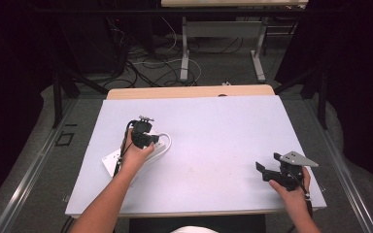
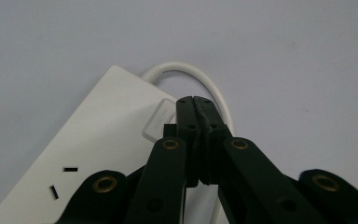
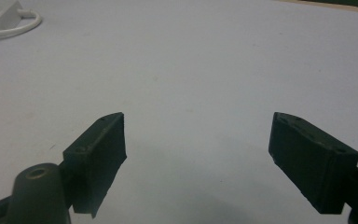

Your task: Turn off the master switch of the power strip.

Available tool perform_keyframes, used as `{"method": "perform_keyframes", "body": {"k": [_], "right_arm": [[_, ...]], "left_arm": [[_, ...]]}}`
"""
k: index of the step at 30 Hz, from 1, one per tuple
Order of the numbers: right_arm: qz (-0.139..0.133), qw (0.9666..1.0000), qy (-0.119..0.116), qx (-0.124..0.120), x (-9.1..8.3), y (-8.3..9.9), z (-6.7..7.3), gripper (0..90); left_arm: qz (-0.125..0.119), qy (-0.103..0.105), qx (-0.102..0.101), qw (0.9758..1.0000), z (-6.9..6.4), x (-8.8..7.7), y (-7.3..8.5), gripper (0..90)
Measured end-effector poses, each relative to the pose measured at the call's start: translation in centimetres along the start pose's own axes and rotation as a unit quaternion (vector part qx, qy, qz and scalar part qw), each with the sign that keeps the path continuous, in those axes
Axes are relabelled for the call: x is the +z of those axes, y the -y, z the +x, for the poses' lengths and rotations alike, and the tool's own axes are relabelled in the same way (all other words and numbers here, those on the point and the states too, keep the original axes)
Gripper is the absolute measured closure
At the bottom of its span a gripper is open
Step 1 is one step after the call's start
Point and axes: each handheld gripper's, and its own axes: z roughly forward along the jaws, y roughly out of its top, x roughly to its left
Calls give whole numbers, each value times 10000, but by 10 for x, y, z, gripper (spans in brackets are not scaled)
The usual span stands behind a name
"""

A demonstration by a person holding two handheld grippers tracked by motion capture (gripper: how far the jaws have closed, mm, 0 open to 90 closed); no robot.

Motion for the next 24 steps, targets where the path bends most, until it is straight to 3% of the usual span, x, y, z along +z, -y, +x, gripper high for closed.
{"method": "perform_keyframes", "body": {"k": [6,7,24], "right_arm": [[8,10000,-6,20,0,0,0,182],[14,10000,-7,40,0,0,0,182],[-34,10000,-57,71,1,1,0,182]], "left_arm": [[26,-41,-40,10000,2,5,-1,900],[27,-36,-118,9999,1,6,0,900],[36,-130,-37,9999,1,13,0,900]]}}
